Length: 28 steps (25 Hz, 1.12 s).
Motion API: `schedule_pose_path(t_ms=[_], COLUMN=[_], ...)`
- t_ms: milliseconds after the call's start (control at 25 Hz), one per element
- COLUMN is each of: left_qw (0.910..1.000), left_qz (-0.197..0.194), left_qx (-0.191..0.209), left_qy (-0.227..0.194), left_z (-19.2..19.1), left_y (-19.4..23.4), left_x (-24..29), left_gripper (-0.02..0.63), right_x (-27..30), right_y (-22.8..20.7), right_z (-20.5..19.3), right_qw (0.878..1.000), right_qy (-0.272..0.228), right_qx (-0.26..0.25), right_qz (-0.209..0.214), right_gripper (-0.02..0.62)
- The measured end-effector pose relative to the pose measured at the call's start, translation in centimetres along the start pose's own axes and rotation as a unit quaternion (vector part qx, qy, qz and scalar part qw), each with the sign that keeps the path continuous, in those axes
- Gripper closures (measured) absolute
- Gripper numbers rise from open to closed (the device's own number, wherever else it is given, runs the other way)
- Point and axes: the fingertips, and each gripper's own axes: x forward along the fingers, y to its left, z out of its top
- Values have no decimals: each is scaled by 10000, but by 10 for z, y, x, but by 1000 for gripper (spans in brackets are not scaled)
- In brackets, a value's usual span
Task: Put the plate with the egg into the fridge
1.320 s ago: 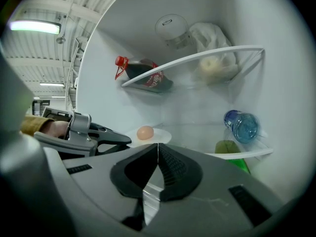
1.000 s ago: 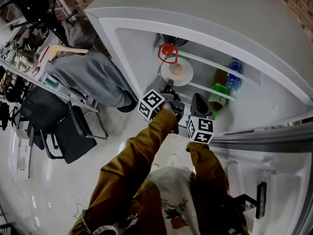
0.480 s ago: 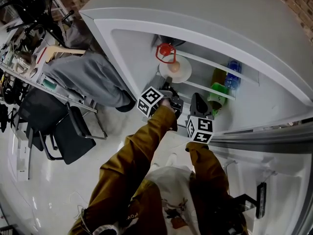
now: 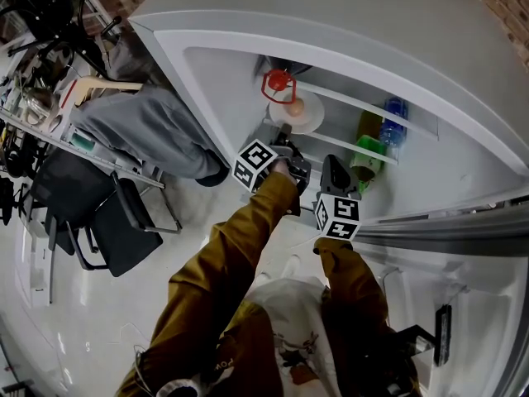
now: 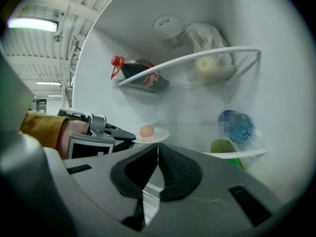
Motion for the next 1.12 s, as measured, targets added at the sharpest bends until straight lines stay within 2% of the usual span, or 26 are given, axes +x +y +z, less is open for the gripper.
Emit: schedule_pose_path(t_ms=[120,200,360,520,800,920,1120], left_qw=[9992,9985,9984,9992,9986,9980,9963], left_qz=[-396,-528,-526,-322,-265,-307,-303], left_qx=[46,115,193,179,314,420,673], left_qy=[37,53,92,180,330,350,432], left_z=[0,0,0,-3,-8,-1,-16], left_y=[-7,-9,-12,-3,11,6,0], left_x=[2,0,-3,-7,-25,-32,-46], left_gripper=[583,574,506,419,414,414,414], right_x=[-3,-5,-11,-18,-31,-30,-50], right_y=[1,3,7,10,11,17,15], right_z=[0,-1,-4,-3,-2,2,3], right_qw=[10000,10000,9999,9999,9998,9997,9997], right_qy=[-18,-24,-22,-71,-148,-193,-234], right_qx=[17,45,90,85,86,83,67], right_qz=[15,33,50,82,30,89,61], right_gripper=[588,588,588,588,588,588,588])
